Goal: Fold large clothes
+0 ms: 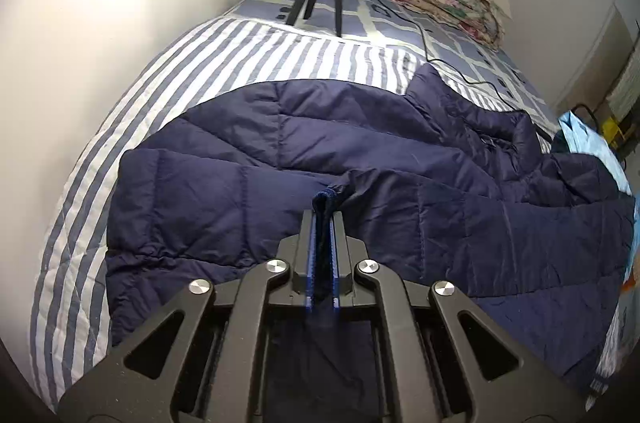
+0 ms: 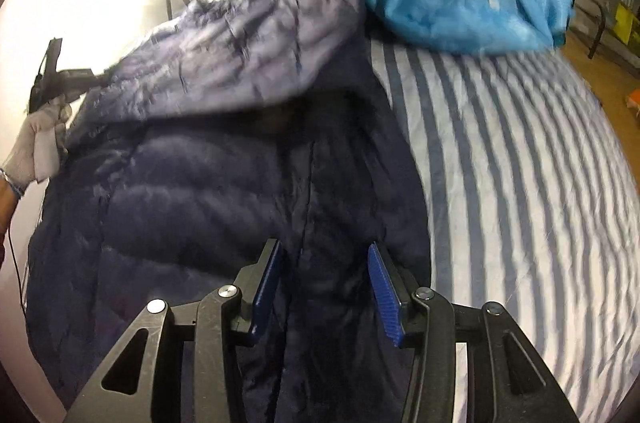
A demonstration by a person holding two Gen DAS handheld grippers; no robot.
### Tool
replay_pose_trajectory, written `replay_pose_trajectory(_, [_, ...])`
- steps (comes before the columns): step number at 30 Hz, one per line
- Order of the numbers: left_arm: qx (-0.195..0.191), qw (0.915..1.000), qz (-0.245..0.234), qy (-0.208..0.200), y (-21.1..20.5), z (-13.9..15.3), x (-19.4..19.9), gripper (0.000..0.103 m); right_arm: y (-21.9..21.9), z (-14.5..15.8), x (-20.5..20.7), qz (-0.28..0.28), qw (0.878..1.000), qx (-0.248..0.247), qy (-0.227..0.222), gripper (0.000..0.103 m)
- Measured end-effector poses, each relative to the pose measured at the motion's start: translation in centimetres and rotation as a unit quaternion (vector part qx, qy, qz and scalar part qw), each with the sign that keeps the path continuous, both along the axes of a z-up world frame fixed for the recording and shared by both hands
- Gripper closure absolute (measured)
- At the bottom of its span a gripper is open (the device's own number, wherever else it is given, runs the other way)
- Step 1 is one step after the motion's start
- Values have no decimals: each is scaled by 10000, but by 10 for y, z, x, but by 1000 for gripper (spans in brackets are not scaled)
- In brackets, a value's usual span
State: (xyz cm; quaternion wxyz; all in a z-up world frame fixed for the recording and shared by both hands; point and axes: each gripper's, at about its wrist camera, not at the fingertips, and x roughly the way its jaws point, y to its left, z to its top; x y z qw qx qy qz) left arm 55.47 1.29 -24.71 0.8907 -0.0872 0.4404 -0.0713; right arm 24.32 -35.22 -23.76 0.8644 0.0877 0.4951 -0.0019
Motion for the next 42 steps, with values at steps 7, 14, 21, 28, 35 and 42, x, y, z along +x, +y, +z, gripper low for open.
replay_pose_trajectory(7, [161,9997,-96,-154,13,29,-22,69,-23,35,53,-193,9978,221,-602,45])
replay_pose_trajectory(14, [275,9992,12,-302,56,56,-77,69,-19,3,110,-68,9982,-571,-183,84])
replay_pose_trajectory(21, [335,9987,178,-327,91,58,-166,69,-32,-19,122,-267,9960,-834,152,94])
replay_pose_trajectory(28, [118,9990,397,-192,117,63,-258,61,-25,25,94,-92,9987,-458,-183,80])
replay_pose_trajectory(35, [-267,9987,434,73,130,60,-339,46,-22,92,6,48,9957,-210,-904,60])
replay_pose_trajectory(42, [-612,9969,366,322,131,44,-398,45,-35,125,-100,-46,9911,111,-1327,46])
